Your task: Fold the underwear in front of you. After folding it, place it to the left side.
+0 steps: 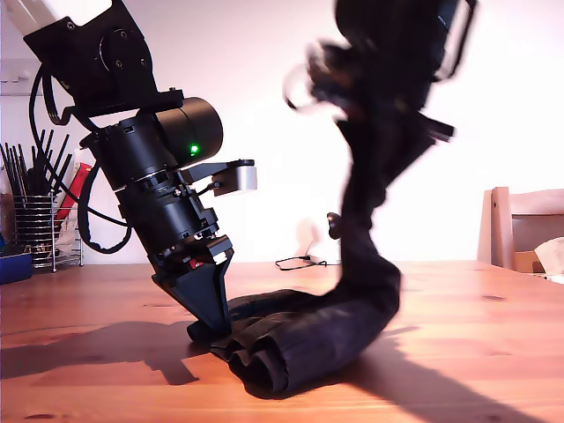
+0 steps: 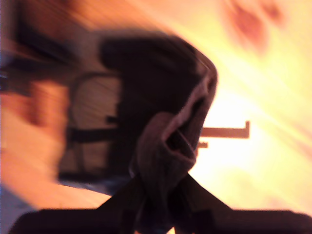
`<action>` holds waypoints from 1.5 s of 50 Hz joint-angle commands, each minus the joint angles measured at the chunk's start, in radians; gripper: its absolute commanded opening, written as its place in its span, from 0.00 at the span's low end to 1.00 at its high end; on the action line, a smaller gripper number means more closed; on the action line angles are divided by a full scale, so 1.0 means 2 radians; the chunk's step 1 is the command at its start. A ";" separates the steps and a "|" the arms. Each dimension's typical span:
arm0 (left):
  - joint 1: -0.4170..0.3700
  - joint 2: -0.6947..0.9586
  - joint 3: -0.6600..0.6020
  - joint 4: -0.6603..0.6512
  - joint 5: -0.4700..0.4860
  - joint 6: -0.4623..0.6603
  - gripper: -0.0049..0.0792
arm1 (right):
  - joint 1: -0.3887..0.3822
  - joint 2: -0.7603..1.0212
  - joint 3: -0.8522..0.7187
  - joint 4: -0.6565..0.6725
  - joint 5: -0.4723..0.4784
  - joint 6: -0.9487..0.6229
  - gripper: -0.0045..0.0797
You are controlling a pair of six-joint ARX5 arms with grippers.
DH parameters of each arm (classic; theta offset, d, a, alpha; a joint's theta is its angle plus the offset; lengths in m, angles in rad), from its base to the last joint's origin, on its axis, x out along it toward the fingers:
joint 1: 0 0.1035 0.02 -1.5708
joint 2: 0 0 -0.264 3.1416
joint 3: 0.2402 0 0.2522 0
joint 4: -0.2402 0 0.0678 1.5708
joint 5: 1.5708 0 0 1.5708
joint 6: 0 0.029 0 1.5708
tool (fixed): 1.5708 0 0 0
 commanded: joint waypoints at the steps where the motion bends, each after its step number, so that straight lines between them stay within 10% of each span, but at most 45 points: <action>1: 0.004 0.021 -0.006 0.003 0.001 0.004 0.03 | 0.009 0.001 -0.005 -0.003 -0.008 -0.001 0.04; 75: 0.019 0.021 -0.006 0.015 0.036 0.025 0.03 | 0.109 0.088 -0.027 0.047 -0.087 0.002 0.04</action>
